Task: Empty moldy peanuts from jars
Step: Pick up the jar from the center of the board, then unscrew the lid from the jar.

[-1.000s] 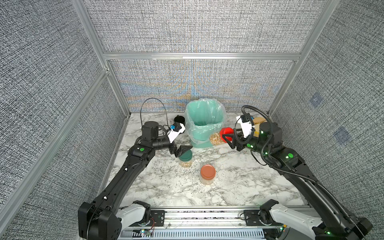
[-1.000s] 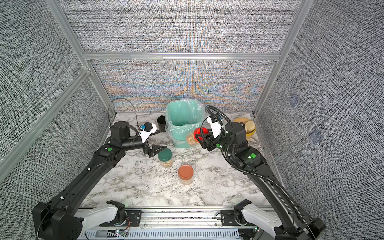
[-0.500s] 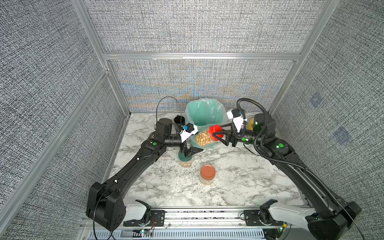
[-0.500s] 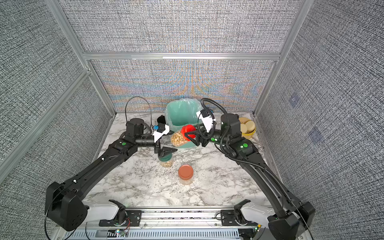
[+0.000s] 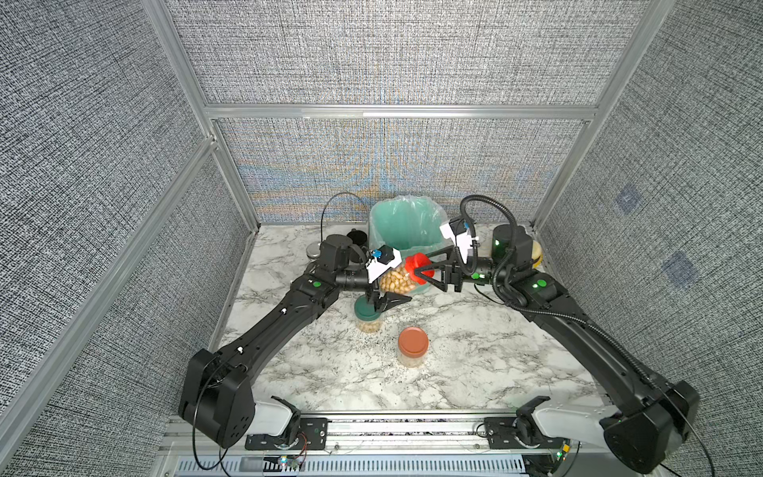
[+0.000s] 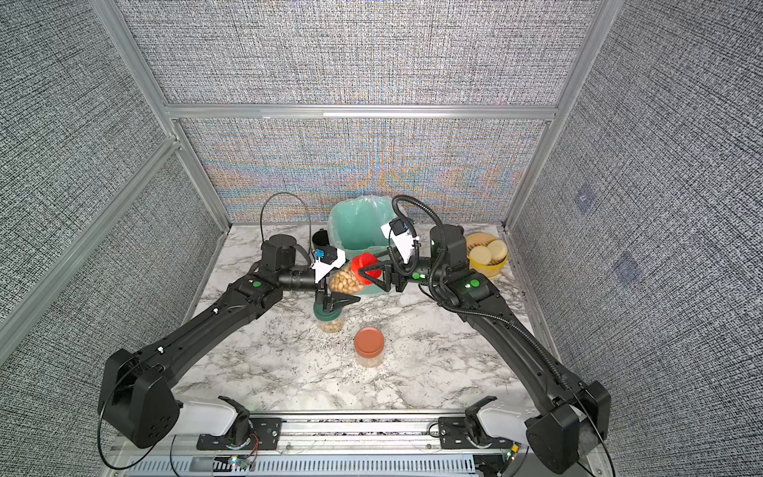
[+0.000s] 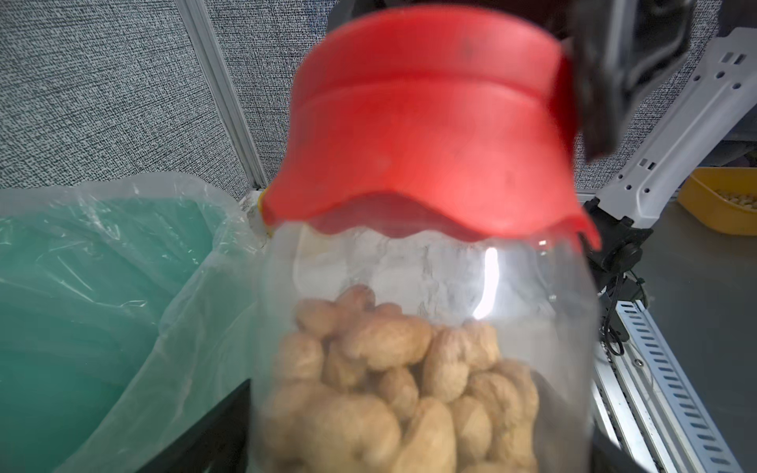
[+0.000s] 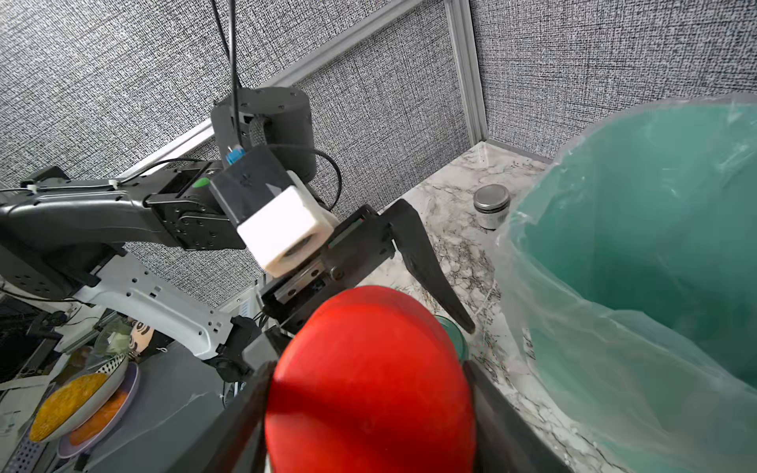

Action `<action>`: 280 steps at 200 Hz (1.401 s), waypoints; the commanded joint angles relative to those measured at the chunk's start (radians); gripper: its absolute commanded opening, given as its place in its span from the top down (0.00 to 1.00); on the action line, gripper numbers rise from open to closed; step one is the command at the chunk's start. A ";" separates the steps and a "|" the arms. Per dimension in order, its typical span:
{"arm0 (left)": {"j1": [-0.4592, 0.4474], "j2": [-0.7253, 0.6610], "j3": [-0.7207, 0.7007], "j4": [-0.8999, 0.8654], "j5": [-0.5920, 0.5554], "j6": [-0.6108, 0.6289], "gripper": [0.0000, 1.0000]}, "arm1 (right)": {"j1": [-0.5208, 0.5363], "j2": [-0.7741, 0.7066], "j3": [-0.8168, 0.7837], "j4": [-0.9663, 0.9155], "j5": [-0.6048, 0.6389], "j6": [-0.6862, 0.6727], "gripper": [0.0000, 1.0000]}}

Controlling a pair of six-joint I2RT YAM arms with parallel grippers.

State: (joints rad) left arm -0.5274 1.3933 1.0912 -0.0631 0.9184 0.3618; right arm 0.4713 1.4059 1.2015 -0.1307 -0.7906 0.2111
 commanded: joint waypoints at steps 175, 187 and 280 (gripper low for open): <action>0.000 0.042 0.091 -0.149 0.059 0.011 0.33 | -0.002 0.040 -0.002 0.095 -0.077 -0.001 1.00; 0.000 0.047 0.102 -0.165 0.089 0.016 0.41 | -0.006 0.038 -0.002 0.092 -0.080 -0.014 1.00; 0.000 0.076 0.221 -0.531 0.262 0.315 0.74 | -0.048 -0.082 -0.225 0.404 -0.182 -0.357 1.00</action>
State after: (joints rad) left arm -0.5316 1.4631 1.2671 -0.4053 1.0611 0.5388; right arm 0.4282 1.3506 1.0180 0.0944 -0.9535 0.0624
